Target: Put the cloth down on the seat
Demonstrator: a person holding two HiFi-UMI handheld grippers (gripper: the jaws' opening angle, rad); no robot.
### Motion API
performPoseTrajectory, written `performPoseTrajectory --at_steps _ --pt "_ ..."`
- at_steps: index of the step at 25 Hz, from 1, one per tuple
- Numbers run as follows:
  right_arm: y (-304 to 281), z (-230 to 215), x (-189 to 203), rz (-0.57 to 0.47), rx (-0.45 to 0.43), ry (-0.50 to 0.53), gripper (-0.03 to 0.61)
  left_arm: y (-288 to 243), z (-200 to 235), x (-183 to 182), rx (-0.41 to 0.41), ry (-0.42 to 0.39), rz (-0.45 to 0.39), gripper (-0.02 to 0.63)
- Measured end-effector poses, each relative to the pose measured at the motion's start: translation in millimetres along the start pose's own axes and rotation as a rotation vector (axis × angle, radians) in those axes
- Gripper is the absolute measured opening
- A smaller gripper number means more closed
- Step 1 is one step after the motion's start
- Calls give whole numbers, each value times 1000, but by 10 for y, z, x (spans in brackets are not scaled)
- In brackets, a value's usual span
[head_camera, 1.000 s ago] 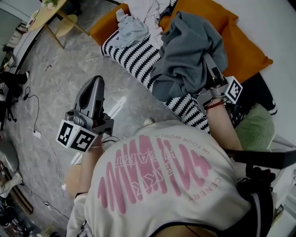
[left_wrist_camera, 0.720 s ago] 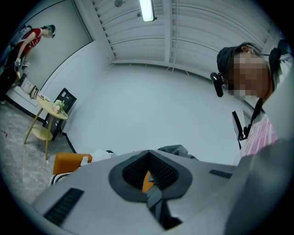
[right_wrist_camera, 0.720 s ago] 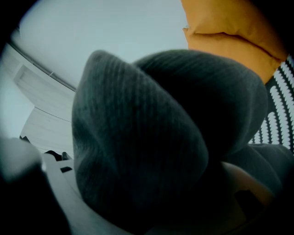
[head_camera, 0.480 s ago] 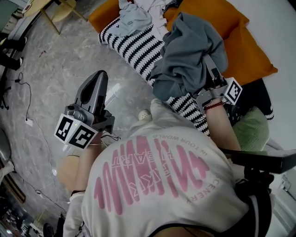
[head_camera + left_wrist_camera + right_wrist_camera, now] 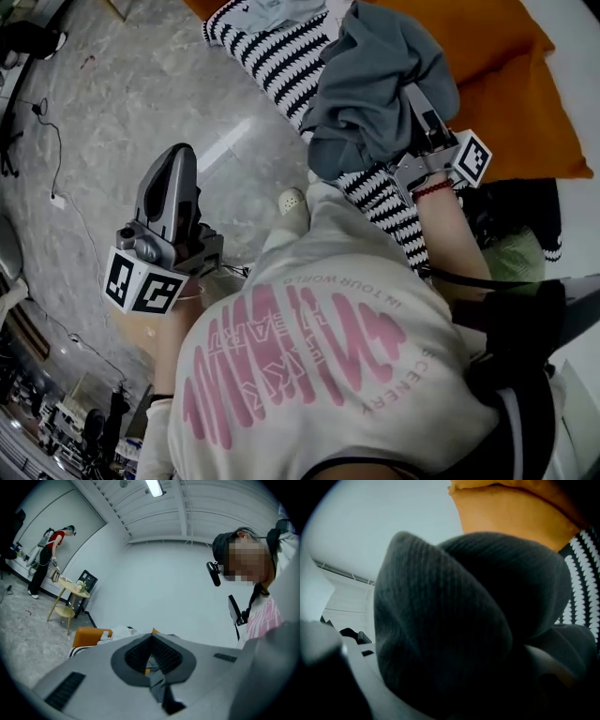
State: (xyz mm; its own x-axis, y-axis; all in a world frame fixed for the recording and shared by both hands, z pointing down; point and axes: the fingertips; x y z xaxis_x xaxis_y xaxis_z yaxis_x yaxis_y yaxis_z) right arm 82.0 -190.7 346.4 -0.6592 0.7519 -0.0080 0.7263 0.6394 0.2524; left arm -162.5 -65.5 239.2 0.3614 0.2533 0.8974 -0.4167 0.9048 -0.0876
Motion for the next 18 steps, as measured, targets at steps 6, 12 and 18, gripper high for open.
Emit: performPoseTrajectory --at_steps 6,12,18 --pt "-76 -419 -184 64 88 -38 276 103 167 112 -164 45 18 9" --pt "-22 -1020 -113 124 140 -95 276 308 253 481 -279 44 67 9" --pt "-5 -1363 -94 190 210 -110 276 281 315 685 -351 79 116 9"
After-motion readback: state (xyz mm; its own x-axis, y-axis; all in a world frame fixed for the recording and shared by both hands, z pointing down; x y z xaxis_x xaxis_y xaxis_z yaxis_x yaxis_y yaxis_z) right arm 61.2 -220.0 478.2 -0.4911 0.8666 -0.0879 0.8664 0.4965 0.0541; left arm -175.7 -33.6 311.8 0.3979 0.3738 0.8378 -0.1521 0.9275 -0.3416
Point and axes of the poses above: the fingertips, and each gripper's own axes: y backward along the fingers, z to its left, x out of its underside, and after that the axes turned 1 degree about x, right-handed
